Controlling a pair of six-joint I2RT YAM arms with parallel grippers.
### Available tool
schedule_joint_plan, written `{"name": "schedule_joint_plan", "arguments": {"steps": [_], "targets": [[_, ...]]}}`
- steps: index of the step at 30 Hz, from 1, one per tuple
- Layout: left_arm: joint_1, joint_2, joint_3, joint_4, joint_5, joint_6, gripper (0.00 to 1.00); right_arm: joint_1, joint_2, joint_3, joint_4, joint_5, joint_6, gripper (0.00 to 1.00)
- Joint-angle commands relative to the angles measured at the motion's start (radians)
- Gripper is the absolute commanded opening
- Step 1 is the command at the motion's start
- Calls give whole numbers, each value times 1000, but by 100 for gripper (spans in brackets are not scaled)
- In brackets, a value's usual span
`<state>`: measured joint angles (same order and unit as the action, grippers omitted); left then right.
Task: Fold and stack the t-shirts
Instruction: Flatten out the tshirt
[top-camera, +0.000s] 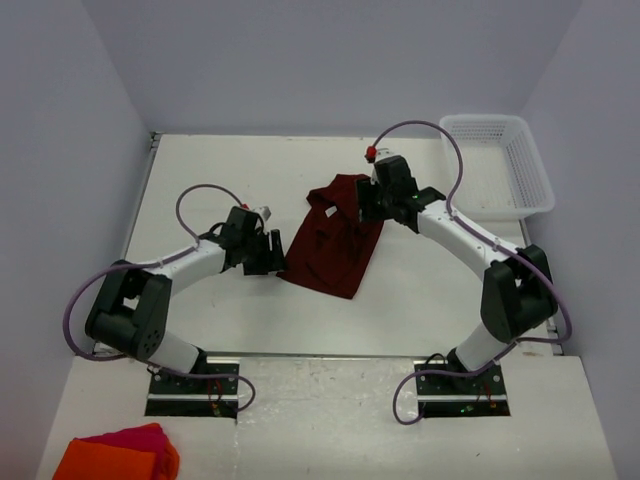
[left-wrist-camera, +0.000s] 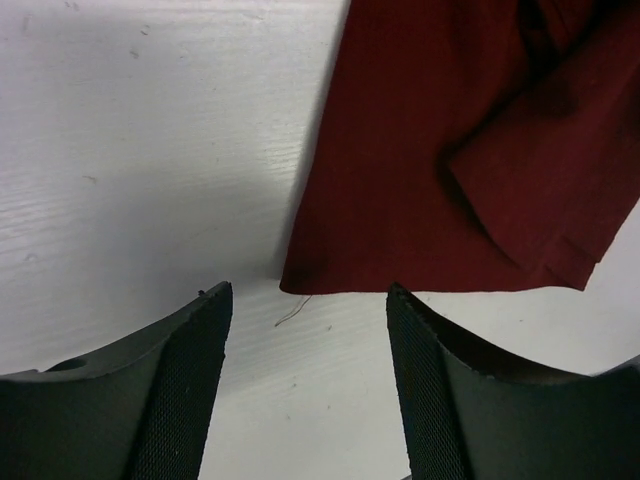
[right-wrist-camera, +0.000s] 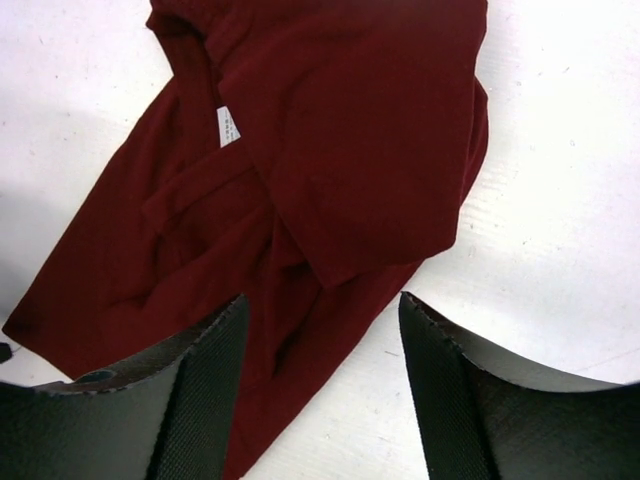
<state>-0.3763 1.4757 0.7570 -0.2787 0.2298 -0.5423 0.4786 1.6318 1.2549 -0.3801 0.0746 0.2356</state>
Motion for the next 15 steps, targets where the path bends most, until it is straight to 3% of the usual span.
{"name": "schedule_joint_plan", "arguments": {"steps": [1, 12, 14, 15], "targets": [[-19, 46, 14, 65, 29, -16, 64, -1, -65, -25, 59, -24, 11, 61], [-78, 202, 47, 102, 28, -31, 58, -25, -99, -71, 75, -25, 16, 59], [-87, 213, 51, 102, 31, -30, 51, -25, -99, -74, 76, -29, 19, 58], [-93, 212, 50, 102, 31, -33, 39, -26, -98, -72, 75, -27, 21, 58]]}}
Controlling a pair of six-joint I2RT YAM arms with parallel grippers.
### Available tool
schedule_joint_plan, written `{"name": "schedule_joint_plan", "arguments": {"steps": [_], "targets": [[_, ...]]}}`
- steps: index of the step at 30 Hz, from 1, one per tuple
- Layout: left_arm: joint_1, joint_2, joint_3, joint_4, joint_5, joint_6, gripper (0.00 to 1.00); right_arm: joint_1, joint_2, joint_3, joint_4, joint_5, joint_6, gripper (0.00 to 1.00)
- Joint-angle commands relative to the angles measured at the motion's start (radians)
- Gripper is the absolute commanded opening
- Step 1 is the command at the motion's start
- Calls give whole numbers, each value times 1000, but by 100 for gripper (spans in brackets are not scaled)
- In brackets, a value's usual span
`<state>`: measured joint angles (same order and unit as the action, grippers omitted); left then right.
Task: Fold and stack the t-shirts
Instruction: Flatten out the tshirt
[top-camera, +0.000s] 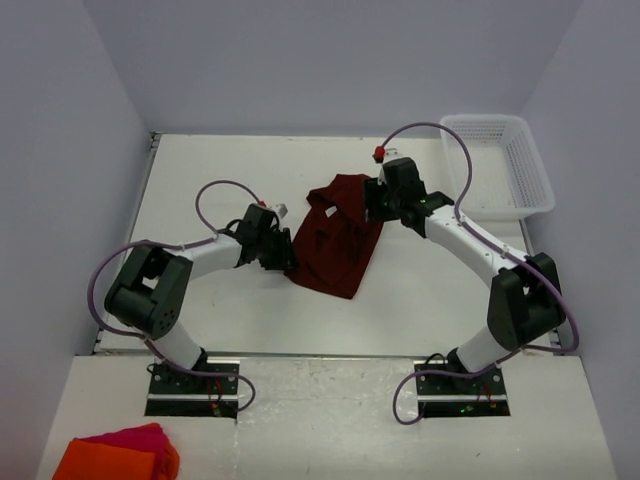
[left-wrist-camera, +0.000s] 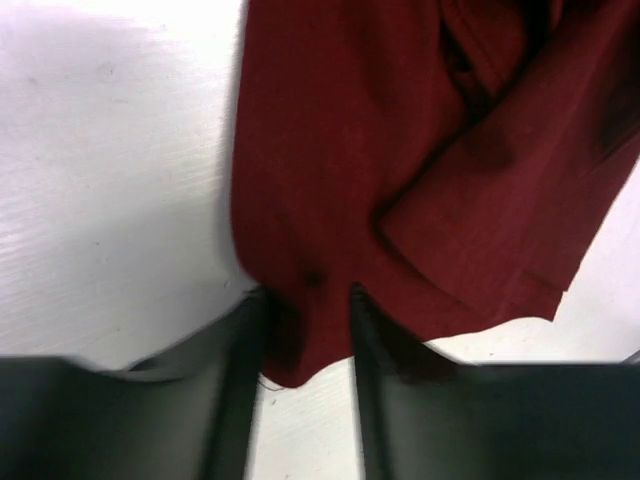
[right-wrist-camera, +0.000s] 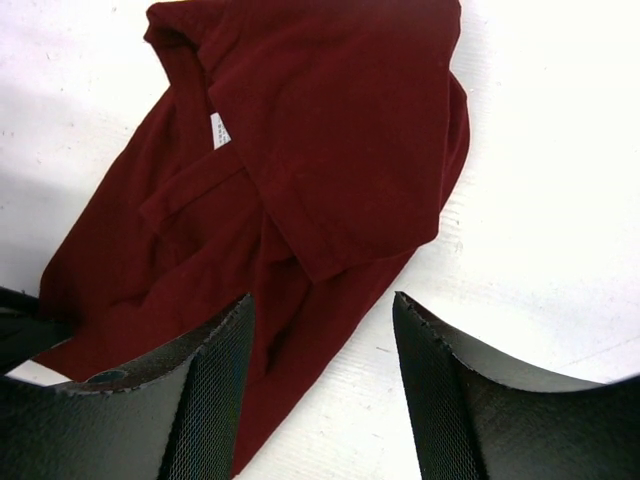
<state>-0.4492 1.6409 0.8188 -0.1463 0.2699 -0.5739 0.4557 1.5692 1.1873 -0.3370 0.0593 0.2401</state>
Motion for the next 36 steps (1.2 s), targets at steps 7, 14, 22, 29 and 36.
{"name": "schedule_joint_plan", "arguments": {"steps": [7, 14, 22, 29, 36], "targets": [[-20, -65, -27, -108, -41, 5, 0, -8, 28, 14, 30, -50, 22, 55], [-20, -266, 25, -245, -94, 23, 0, -6, 195, 121, -65, -128, 15, 59], [-20, -263, 31, -237, -69, 28, 0, 11, 217, 109, -34, -161, 57, 48], [-20, -205, -9, -181, -49, 31, 0, 40, 195, 37, 7, -174, 68, 48], [-20, -200, -20, -162, -24, 25, 0, 69, 288, 77, 10, -174, 76, 47]]}}
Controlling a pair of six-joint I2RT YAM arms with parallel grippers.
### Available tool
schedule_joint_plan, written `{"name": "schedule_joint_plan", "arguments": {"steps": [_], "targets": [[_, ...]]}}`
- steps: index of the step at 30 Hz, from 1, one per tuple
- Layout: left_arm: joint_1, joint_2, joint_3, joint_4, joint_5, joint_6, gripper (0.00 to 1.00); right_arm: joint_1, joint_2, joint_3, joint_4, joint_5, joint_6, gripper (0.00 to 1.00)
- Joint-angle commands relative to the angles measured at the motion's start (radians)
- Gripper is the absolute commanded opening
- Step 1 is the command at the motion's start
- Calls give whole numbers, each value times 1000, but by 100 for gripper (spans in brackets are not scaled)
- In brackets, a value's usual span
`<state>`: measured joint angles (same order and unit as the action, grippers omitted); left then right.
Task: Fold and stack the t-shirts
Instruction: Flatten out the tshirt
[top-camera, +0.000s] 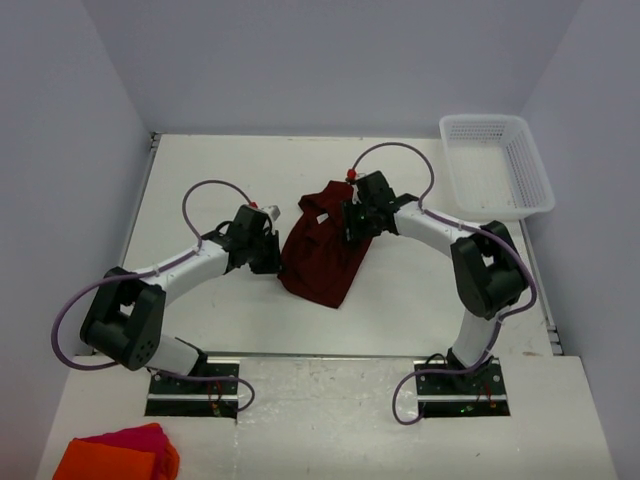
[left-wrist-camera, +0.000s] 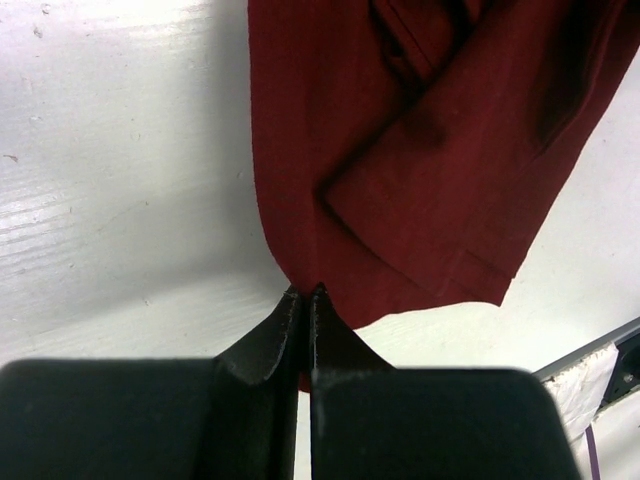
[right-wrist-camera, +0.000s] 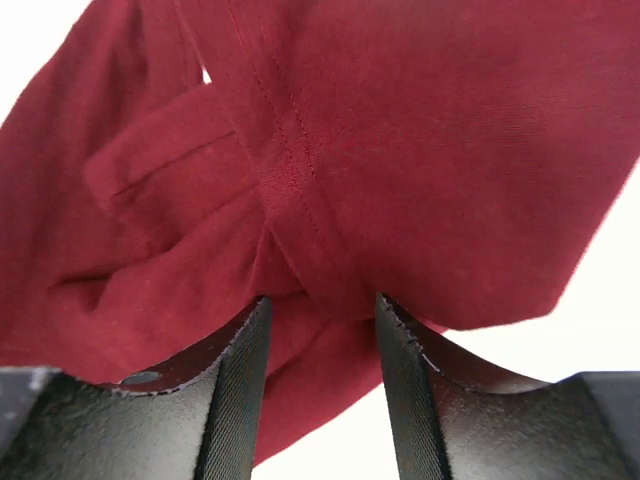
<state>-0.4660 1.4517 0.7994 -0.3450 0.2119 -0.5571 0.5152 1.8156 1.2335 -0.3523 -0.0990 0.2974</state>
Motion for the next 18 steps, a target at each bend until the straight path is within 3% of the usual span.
{"name": "schedule_joint_plan", "arguments": {"steps": [1, 14, 18], "targets": [[-3, -13, 1, 34, 34, 8, 0, 11, 47, 35, 27, -11, 23, 47], [-3, -56, -17, 21, 37, 14, 0, 8, 40, 38, 4, 145, 29, 43], [-3, -62, -26, 29, 46, 11, 0, 8, 60, 60, -7, 162, 26, 36]]}}
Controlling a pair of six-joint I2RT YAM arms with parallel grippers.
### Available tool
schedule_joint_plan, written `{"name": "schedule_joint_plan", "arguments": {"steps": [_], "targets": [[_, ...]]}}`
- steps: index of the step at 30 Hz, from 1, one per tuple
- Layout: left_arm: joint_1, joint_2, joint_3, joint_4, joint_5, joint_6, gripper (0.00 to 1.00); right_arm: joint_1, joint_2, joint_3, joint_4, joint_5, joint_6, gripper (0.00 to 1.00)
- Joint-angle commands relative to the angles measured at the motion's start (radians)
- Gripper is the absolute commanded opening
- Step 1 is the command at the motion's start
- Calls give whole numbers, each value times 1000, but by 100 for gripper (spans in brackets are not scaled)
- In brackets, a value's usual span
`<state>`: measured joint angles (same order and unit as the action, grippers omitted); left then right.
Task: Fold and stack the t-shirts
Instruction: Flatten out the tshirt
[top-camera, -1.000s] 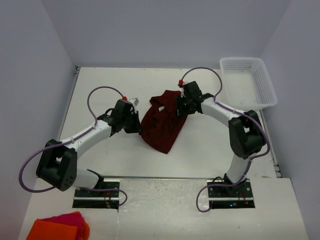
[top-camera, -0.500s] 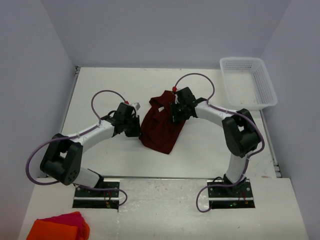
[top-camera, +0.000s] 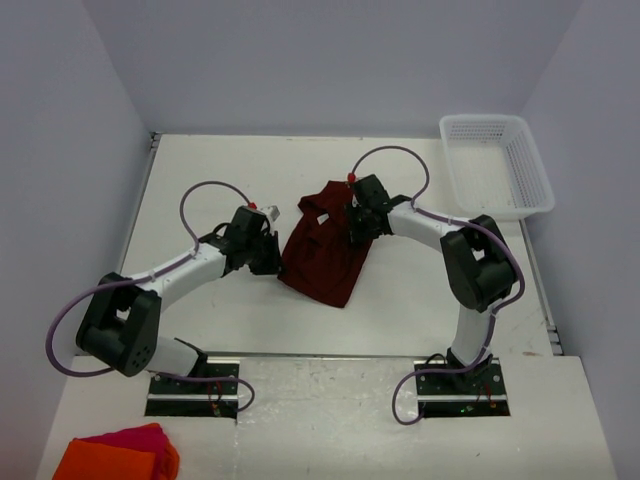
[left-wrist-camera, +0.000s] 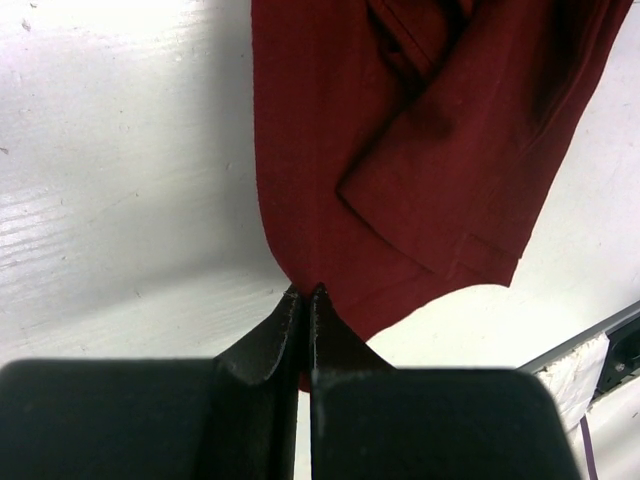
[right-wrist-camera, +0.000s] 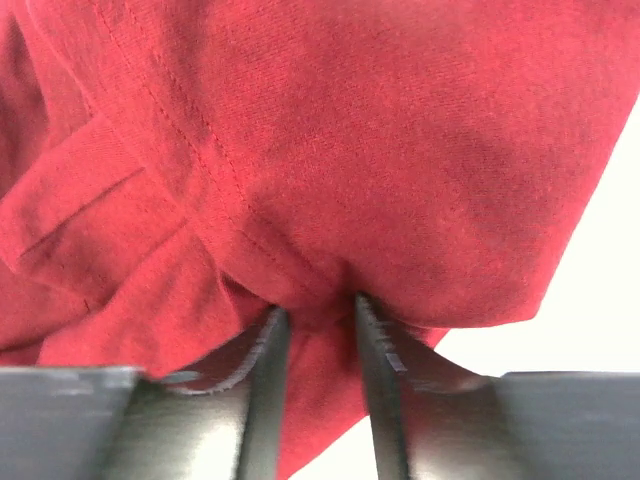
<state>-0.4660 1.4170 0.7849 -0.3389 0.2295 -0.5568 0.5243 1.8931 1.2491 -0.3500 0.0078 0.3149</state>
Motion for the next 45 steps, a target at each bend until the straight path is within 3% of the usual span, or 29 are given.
{"name": "schedule_joint_plan", "arguments": {"steps": [1, 2, 3, 5, 15, 16, 17, 19, 20, 23, 29, 32, 36, 40, 45], "targets": [[-3, -30, -12, 20, 27, 14, 0, -1, -11, 49, -10, 55, 9, 31], [-3, -36, -12, 18, 22, 14, 0, -1, -6, 58, -15, 58, 9, 27], [-3, -39, -12, 12, 10, 15, 0, -1, -5, 62, -17, 58, 9, 15], [-2, -46, -9, 5, -1, 23, 0, -1, -14, 65, -14, 57, 9, 0], [-2, 89, 34, -9, -113, 34, 1, 20, -219, 139, -138, 55, -5, 0], [-3, 129, 39, -8, -120, 37, 6, 23, -247, 138, -138, 57, -4, 0], [-3, 143, 42, -8, -124, 38, 19, 25, -258, 138, -145, 54, -4, 0], [-17, 142, 48, -9, -163, 40, 30, 25, -275, 139, -152, 57, -2, 0], [-26, 128, 51, -11, -186, 43, 45, 26, -278, 136, -152, 51, -2, 0], [-82, 63, 79, -73, -317, 47, 56, 26, -267, 141, -167, 38, -11, 0], [-95, -65, 111, -115, -337, 54, 49, 63, -296, 108, -159, 47, -2, 0], [-97, -79, 123, -159, -366, 72, 32, 104, -342, 113, -194, 109, 3, 0], [-99, -98, 122, -164, -374, 83, 17, 129, -397, 142, -245, 126, 3, 0], [-108, -165, 91, -99, -201, 109, 20, 147, -446, 159, -273, 84, 4, 0], [-111, -259, 82, -75, -194, 106, 22, 218, -515, 161, -311, 89, 12, 0]]}}
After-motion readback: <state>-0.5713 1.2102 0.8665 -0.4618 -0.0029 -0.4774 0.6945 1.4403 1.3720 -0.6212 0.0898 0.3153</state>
